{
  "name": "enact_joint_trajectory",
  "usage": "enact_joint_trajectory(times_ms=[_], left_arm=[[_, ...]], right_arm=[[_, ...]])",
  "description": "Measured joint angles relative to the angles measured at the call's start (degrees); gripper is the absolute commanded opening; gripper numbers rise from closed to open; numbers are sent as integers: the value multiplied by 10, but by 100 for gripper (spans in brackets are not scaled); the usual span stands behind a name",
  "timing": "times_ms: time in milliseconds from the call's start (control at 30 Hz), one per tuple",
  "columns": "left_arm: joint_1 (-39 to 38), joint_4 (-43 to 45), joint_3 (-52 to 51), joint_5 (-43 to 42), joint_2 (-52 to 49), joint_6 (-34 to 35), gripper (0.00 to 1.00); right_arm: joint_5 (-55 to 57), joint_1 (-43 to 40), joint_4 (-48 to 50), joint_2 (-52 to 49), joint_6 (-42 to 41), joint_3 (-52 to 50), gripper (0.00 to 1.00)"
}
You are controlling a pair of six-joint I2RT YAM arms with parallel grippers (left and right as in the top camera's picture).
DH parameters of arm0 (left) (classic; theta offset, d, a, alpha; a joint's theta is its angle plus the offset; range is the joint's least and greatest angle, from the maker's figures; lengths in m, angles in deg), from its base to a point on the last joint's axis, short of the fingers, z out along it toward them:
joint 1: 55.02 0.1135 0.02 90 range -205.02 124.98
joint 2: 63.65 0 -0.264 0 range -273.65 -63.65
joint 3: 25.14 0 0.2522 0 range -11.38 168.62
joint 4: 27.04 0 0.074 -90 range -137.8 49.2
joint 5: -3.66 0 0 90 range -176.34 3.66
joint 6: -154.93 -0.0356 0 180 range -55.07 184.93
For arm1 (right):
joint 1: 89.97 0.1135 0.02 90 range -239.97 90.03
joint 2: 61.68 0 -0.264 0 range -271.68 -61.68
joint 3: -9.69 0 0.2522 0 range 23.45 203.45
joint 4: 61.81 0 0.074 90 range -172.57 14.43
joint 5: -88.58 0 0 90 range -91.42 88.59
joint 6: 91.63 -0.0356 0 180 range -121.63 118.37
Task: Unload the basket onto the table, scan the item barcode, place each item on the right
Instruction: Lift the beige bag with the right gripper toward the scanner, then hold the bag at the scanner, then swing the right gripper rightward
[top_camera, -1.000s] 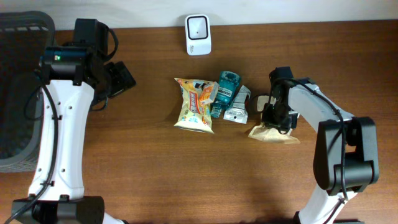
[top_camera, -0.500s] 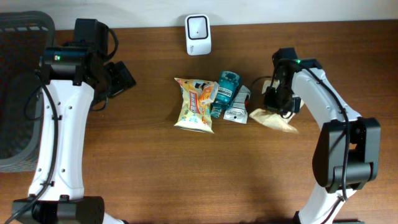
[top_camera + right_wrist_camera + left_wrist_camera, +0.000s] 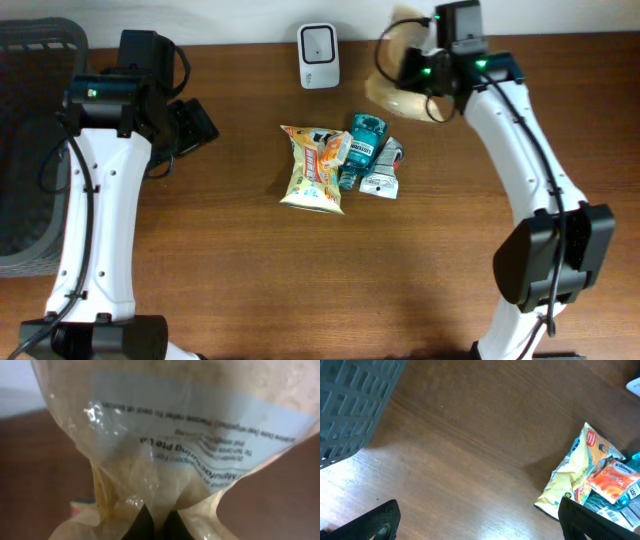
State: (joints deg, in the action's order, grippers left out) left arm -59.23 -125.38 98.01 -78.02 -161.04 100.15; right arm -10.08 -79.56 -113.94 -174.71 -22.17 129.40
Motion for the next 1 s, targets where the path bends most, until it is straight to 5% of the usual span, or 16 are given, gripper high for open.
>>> enact_joint_trajectory(times_ms=[600,1000], left_arm=[[0,-1,0,0,0,0,99],[0,0,0,0,0,0,99]], right_arm=[[97,139,402,-192,-27,1,4],[162,140,418,-202,-35,1,4]])
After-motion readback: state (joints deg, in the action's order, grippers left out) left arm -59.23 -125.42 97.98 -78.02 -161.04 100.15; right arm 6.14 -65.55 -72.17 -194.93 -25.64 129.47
